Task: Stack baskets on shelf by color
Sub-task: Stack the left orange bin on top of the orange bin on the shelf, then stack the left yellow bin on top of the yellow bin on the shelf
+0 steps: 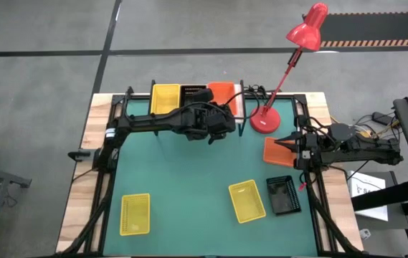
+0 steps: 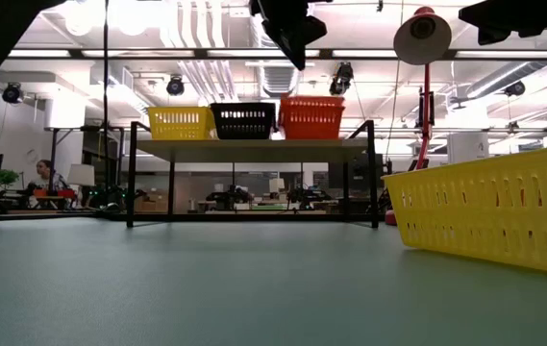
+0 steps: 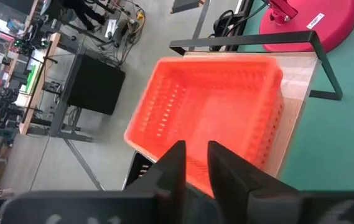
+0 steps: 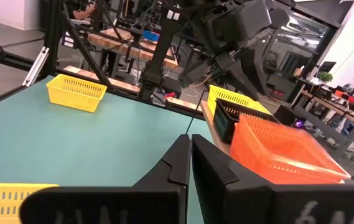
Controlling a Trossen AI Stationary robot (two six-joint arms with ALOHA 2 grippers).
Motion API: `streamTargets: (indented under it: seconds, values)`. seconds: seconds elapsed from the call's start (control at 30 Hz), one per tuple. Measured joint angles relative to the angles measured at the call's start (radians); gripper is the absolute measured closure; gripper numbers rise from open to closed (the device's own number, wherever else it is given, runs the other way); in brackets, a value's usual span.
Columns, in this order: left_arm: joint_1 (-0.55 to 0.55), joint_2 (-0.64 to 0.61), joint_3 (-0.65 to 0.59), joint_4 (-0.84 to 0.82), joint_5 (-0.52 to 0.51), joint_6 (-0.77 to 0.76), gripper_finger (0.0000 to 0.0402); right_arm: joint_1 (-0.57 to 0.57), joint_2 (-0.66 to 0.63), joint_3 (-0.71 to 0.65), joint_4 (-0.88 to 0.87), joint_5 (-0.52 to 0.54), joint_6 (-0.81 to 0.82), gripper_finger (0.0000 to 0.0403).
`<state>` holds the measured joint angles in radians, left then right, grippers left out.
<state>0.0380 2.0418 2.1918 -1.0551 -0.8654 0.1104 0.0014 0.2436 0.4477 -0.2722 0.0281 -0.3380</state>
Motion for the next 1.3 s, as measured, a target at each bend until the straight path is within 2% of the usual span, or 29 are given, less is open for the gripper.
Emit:
streamTargets:
  seconds: [0.23, 0.37, 0.43, 0.5, 0.63, 0.7, 0.77, 1.07, 1.3]
  values:
    - [0.002, 0.0, 0.0, 0.004, 0.001, 0.0, 0.031, 0.0, 0.0, 0.0, 0.0, 0.0, -0.003, 0.0394]
    - [0.0, -0.009, 0.0, 0.004, 0.004, 0.033, 0.0304, 0.0, 0.0, 0.0, 0.0, 0.0, -0.004, 0.0394]
    - [-0.005, -0.016, 0.0, 0.001, 0.048, 0.076, 0.0304, 0.0, 0.0, 0.0, 0.0, 0.0, -0.004, 0.0394]
    - [-0.009, -0.025, 0.0, -0.001, 0.167, 0.117, 0.0304, 0.0, 0.0, 0.0, 0.0, 0.0, -0.005, 0.0394]
    - [-0.01, -0.029, -0.004, 0.001, 0.552, 0.192, 0.0304, 0.0, 0.0, -0.001, 0.0, 0.0, -0.006, 0.0394]
    - [-0.01, -0.029, -0.023, 0.001, 0.698, 0.232, 0.0304, 0.0, 0.0, -0.001, 0.0, 0.0, -0.005, 0.0394]
    - [-0.014, -0.029, -0.054, -0.002, 0.793, 0.266, 0.0304, 0.0, 0.0, -0.001, 0.0, 0.0, -0.004, 0.0394]
    - [-0.117, -0.062, -0.127, -0.009, 0.826, 0.202, 0.0337, 0.0, 0.002, -0.001, 0.002, 0.0, -0.002, 0.0394]
    - [-0.212, -0.153, -0.236, -0.038, 0.826, -0.061, 0.037, 0.0, 0.008, -0.008, 0.032, 0.0, -0.003, 0.0394]
